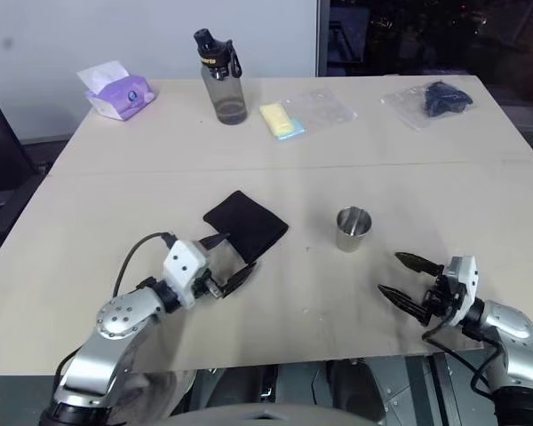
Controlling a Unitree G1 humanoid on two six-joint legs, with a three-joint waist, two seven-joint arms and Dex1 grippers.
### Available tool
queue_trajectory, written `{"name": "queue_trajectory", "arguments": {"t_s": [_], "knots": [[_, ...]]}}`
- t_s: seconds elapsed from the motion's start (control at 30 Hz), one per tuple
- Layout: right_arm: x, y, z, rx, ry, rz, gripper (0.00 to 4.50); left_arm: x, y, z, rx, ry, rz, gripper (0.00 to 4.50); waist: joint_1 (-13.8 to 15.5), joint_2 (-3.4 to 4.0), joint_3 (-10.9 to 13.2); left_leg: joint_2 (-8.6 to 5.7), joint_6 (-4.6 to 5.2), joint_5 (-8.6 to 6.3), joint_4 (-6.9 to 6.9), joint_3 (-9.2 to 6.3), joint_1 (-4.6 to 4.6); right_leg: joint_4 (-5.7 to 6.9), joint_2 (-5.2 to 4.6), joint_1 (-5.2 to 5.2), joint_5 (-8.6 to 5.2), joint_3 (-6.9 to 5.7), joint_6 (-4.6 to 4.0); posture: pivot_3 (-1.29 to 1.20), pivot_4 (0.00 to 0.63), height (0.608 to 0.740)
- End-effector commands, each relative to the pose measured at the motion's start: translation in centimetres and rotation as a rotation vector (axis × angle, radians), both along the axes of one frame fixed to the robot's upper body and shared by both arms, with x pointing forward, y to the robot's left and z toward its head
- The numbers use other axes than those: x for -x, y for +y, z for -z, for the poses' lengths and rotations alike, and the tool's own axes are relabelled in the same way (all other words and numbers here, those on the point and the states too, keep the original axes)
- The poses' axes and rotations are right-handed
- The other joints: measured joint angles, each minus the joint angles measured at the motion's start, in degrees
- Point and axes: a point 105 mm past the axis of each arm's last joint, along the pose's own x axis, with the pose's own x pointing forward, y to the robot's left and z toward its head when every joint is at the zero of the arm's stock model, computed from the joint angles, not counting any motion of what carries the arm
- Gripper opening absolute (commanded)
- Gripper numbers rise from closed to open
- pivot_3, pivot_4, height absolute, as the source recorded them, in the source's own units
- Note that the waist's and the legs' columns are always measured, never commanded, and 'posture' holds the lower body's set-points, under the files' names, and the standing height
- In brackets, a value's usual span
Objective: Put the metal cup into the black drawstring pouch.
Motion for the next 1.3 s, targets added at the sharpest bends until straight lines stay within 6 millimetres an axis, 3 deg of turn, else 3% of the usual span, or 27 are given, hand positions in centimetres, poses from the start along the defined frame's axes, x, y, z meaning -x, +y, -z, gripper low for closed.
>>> {"name": "queue_trajectory", "arguments": {"t_s": [0.03,0.5,0.8,1.1,1.13,1.17,1.3], "knots": [[0.3,-0.4,-1.1,0.008,-0.051,0.000,4.50,-0.7,-1.4,-0.7,-0.024,-0.059,-0.017,4.46,0.1,0.00,0.0,0.00,0.00,0.00,0.00,-0.01,0.00,0.00,0.01,0.00,0.00,0.00,0.00,0.00,0.150,0.740],[1.4,0.0,-0.8,0.001,-0.043,0.032,4.50,-3.3,-2.0,-2.0,-0.097,-0.163,-0.064,4.46,0.1,-0.01,0.0,-0.01,0.00,0.00,0.02,-0.03,0.01,0.02,0.02,0.02,0.00,0.00,0.00,0.00,0.150,0.740],[-0.4,-1.7,-2.5,-0.045,-0.093,0.172,4.50,-3.5,-2.0,-1.8,-0.103,-0.151,-0.067,4.46,0.1,-0.01,0.0,-0.01,0.01,0.00,0.04,-0.02,0.02,0.04,0.02,0.03,0.01,0.02,0.00,0.00,0.150,0.740],[0.7,-0.4,-1.7,-0.008,-0.084,0.089,4.50,-2.9,-2.3,-1.1,-0.100,-0.117,0.004,4.46,0.2,-0.01,0.0,-0.01,0.01,0.00,0.03,-0.05,-0.01,0.04,0.02,0.03,0.00,-0.01,0.00,0.00,0.150,0.740],[0.8,-0.3,-1.7,-0.010,-0.081,0.084,4.50,-2.8,-2.2,-0.9,-0.098,-0.104,0.009,3.97,0.2,-0.01,0.0,-0.01,0.01,0.00,0.04,-0.03,0.00,0.04,0.02,0.03,0.00,0.00,0.00,0.00,0.150,0.740],[0.9,-0.1,-1.6,-0.012,-0.079,0.079,4.50,-2.7,-2.0,-0.8,-0.099,-0.092,0.007,3.93,0.1,-0.01,0.0,-0.01,0.01,0.00,0.04,-0.03,0.01,0.04,0.02,0.03,0.00,0.00,0.00,0.00,0.150,0.740],[1.3,0.6,-1.5,-0.018,-0.073,0.049,4.50,-2.7,-1.5,-0.3,-0.100,-0.064,-0.010,2.20,0.1,0.00,0.0,0.00,0.01,0.00,0.05,-0.05,0.04,0.06,0.03,0.03,0.00,-0.01,0.00,0.00,0.150,0.740]]}}
